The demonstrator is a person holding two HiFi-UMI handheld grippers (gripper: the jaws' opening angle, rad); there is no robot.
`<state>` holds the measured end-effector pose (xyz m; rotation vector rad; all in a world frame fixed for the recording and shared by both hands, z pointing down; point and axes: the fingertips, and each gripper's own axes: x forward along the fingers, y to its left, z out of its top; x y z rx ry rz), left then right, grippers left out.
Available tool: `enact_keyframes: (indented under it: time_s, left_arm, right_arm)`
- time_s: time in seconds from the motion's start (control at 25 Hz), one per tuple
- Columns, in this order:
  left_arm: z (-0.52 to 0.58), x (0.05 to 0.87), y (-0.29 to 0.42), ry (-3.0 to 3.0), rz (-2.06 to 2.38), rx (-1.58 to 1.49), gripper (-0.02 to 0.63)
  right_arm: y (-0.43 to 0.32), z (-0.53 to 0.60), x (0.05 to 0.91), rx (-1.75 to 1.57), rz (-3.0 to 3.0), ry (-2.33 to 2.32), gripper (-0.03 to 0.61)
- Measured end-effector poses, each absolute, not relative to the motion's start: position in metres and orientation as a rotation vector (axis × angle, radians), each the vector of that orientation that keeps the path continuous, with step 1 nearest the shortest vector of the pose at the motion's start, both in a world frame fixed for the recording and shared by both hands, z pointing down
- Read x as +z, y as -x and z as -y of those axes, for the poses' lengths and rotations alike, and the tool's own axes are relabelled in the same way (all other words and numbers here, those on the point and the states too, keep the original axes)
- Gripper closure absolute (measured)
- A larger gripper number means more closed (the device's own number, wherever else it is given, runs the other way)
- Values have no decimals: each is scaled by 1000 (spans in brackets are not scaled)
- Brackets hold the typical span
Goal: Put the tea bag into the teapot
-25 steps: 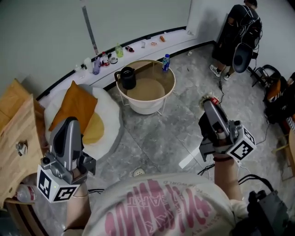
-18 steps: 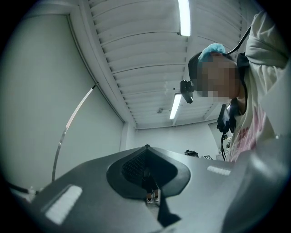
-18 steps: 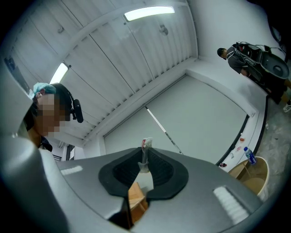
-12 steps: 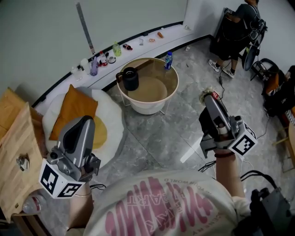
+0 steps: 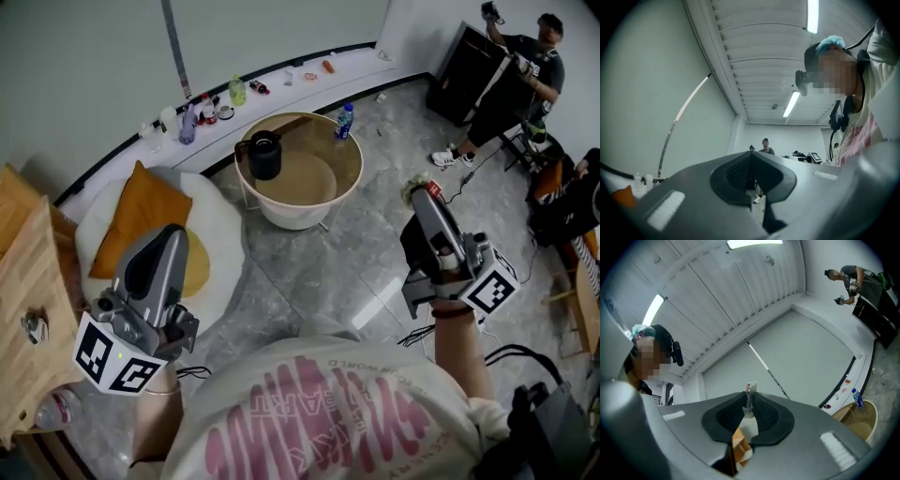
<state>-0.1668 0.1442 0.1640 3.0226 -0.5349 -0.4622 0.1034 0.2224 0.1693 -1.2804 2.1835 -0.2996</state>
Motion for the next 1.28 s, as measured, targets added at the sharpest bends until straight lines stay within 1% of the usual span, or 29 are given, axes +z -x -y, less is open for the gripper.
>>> enact_keyframes:
  time_s: [0.32,0.56,1.28]
  left_arm:
    - [-127,178,156,-3023,530,-413,603]
    - [-95,177,152,-3020,612,-389,603]
    - [12,163,89,-2940,795,-367,603]
  right_arm:
    - [-107,-178,174,-315,-2214,1227,535]
    - [-111,-127,168,-315,-2257,1147,535]
    - [-172,26,155,-371,-2354,975,535]
